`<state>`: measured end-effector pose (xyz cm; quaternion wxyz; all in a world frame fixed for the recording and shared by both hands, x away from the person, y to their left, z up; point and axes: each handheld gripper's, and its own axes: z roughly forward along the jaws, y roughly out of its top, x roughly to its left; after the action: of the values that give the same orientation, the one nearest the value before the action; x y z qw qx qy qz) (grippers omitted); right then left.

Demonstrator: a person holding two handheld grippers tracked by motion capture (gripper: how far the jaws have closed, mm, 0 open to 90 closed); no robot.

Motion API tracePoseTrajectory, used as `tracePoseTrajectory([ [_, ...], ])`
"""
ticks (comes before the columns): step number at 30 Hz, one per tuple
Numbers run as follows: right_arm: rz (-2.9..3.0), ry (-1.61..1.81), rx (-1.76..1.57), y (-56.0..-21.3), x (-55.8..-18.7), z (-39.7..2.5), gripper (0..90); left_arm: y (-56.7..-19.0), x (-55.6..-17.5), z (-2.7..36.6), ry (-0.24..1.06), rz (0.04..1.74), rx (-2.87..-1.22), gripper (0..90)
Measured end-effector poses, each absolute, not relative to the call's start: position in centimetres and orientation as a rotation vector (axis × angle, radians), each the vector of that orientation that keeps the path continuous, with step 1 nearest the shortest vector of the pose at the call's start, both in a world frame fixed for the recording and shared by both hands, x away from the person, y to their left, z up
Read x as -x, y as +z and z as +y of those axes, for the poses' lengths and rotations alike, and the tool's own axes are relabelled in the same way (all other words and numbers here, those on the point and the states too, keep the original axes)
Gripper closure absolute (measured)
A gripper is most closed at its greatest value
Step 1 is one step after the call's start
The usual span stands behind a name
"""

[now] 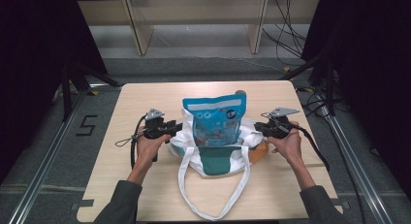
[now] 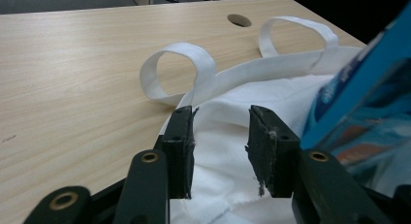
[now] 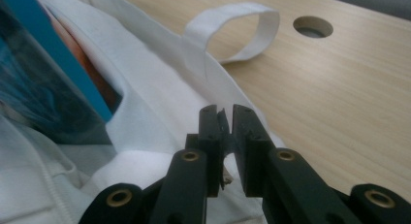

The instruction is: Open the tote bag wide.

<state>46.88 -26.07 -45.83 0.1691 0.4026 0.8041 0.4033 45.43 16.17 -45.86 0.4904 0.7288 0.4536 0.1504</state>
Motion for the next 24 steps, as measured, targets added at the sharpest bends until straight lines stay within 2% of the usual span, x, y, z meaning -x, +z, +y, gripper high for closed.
tracePoseTrajectory([
  [13, 2.278, 1.191, -1.101, -44.6, -45.7, -26.4, 79.8, -45.7, -44.0, 16.7, 0.331, 1.061, -1.799, 58.3],
  [24, 2.251, 1.204, -1.112, -44.2, -44.7, -27.0, 73.5, -45.6, -42.4, 17.0, 0.313, 1.062, -1.814, 50.8],
])
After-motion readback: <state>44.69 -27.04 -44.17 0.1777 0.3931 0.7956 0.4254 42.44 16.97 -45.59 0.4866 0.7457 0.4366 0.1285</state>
